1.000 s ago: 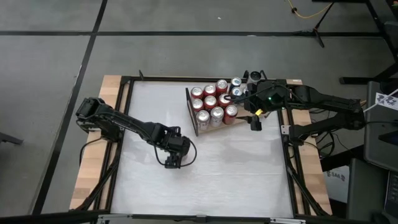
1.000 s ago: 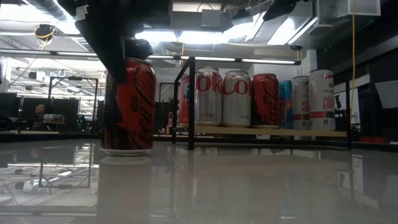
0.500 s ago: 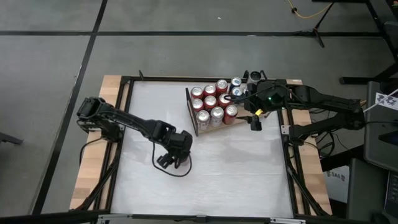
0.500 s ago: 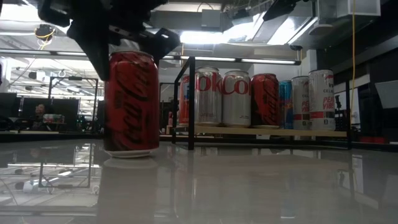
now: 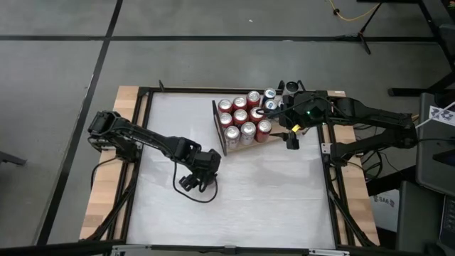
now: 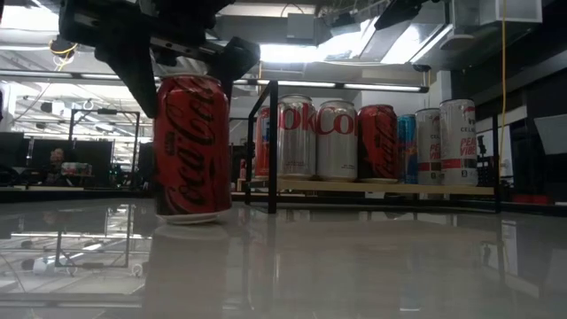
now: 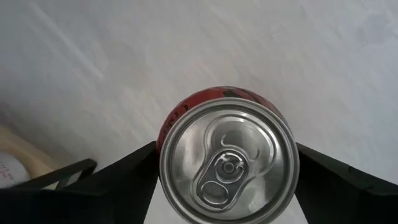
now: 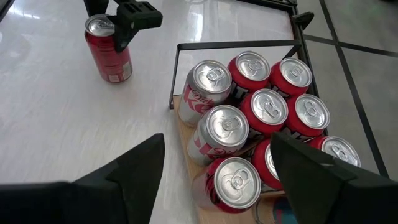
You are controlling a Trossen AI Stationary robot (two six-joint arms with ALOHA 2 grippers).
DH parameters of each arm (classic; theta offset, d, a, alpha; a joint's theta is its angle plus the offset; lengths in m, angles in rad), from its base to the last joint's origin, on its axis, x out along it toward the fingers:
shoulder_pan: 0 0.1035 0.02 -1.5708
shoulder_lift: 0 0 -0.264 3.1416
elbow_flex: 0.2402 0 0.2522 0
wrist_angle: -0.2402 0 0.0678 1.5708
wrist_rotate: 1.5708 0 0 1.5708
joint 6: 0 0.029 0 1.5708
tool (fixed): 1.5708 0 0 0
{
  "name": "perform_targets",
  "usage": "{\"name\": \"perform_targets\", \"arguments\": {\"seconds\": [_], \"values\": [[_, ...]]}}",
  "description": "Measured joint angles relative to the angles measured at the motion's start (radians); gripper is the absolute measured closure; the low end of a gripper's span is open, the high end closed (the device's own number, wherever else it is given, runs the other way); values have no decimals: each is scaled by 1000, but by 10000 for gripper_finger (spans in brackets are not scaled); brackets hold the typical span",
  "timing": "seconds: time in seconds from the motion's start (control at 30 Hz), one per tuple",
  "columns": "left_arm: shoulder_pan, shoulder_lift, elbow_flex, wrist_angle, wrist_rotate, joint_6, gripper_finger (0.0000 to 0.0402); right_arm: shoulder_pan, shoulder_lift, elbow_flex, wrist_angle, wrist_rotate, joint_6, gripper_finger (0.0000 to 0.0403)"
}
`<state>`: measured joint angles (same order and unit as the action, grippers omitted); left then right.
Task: Place canned beverage on shelf
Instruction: Put the red soda can on the shelf
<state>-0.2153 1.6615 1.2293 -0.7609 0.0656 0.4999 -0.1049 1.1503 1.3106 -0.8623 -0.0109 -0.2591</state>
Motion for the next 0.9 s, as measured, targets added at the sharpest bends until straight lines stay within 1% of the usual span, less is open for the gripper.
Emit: {"name": "perform_targets", "arguments": {"seconds": [0.47, 0.63, 0.7, 0.9], "values": [[-2, 0, 0, 16, -15, 3, 49, 0, 0, 0, 0, 0, 0, 120], [-4, 0, 0, 22, -103, -104, 35, 0, 0, 0, 0, 0, 0, 120], [-3, 0, 0, 19, -105, -124, 34, 0, 0, 0, 0, 0, 0, 120], [-8, -6, 32, -28, -98, -125, 34, 0, 0, 0, 0, 0, 0, 120]]}}
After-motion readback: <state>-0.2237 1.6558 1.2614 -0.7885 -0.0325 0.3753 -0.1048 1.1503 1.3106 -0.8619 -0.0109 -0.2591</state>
